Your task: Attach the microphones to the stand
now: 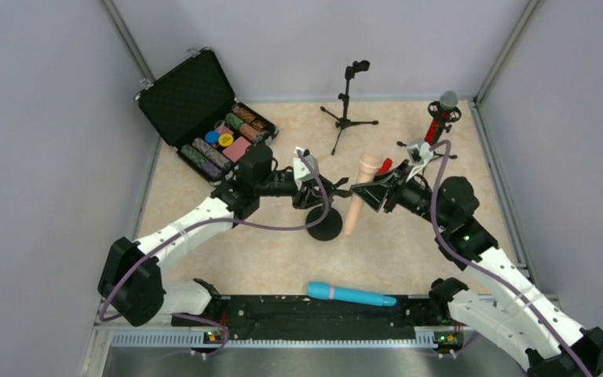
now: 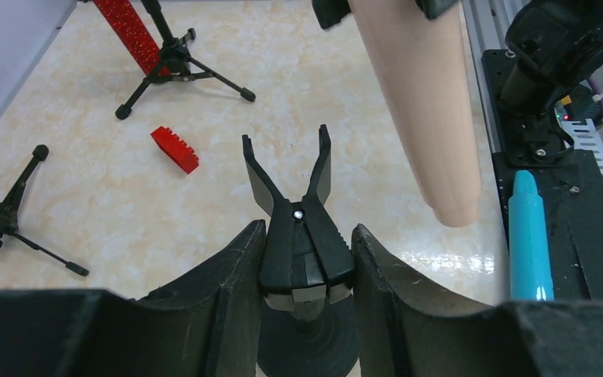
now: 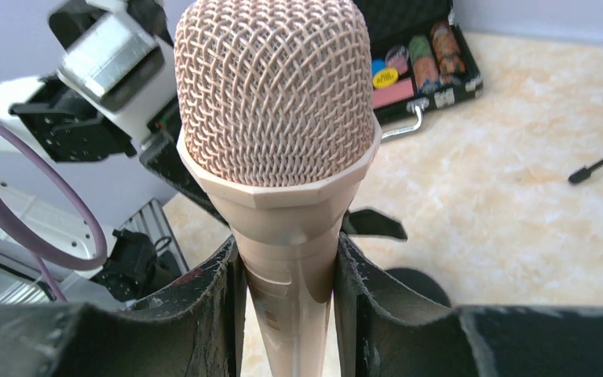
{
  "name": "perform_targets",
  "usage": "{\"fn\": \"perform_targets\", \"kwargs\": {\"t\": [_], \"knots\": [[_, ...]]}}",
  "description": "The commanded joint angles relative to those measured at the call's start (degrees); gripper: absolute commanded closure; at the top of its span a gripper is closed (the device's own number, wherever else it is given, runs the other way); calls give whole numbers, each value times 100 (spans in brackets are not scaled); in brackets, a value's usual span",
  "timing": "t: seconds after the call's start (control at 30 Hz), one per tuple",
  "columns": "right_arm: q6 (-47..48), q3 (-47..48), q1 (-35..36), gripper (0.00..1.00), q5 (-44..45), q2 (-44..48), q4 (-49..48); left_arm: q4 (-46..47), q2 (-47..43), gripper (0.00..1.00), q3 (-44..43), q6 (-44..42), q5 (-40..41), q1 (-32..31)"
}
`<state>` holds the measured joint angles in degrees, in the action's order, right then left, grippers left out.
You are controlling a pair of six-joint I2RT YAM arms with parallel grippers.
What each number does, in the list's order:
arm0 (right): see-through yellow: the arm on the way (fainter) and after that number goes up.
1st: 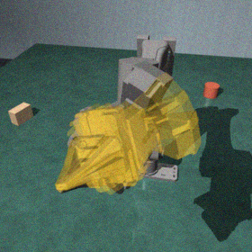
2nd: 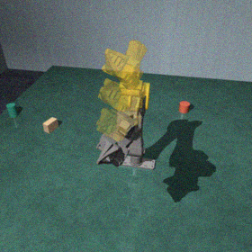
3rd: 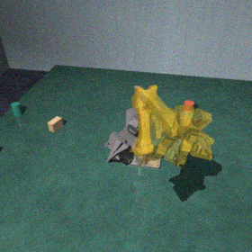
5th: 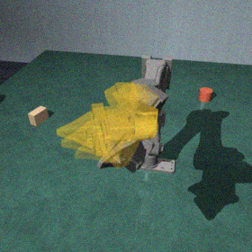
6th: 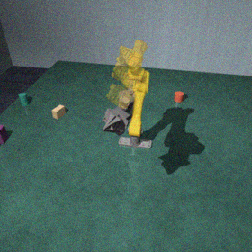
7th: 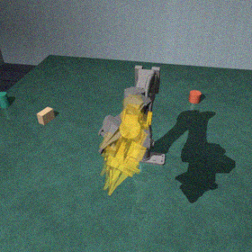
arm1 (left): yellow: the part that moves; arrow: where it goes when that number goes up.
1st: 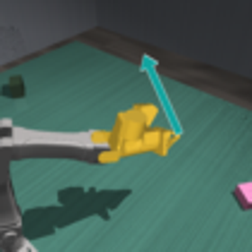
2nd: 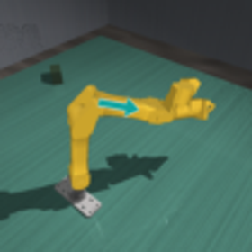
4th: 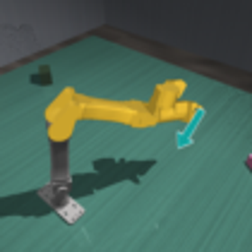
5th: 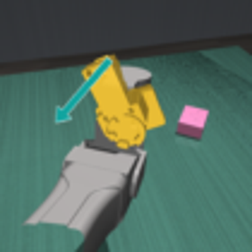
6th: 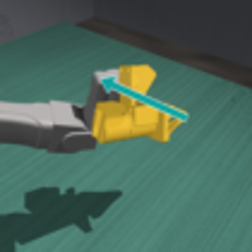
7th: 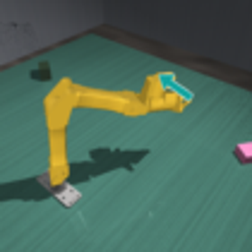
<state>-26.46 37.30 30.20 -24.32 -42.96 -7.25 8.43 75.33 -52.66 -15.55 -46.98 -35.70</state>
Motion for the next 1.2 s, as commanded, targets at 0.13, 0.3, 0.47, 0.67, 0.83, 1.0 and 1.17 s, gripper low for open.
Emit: {"fn": "perform_targets", "kwargs": {"t": [0.13, 0.3, 0.47, 0.67, 0.83, 1.0, 1.17], "knots": [[346, 361, -53, 100, 511, 627, -224, 577, -589, 100, 246, 197, 170, -289], [560, 357, -46, 100, 732, 743, -97, 842, -765, 100, 526, 384, 204, -314], [721, 359, -45, 100, 798, 726, 2, 790, -810, 82, 642, 328, 273, -319], [806, 288, -44, 100, 873, 727, 68, 523, -796, 42, 625, 93, 388, -317], [893, 230, -43, 100, 914, 717, 153, 599, -810, 27, 647, 92, 509, -316], [950, 109, -46, 100, 971, 674, 57, 871, -845, 17, 784, 227, 637, -315], [953, 89, -47, 100, 908, 535, -70, 995, -891, 2, 898, 329, 881, -315]]}}
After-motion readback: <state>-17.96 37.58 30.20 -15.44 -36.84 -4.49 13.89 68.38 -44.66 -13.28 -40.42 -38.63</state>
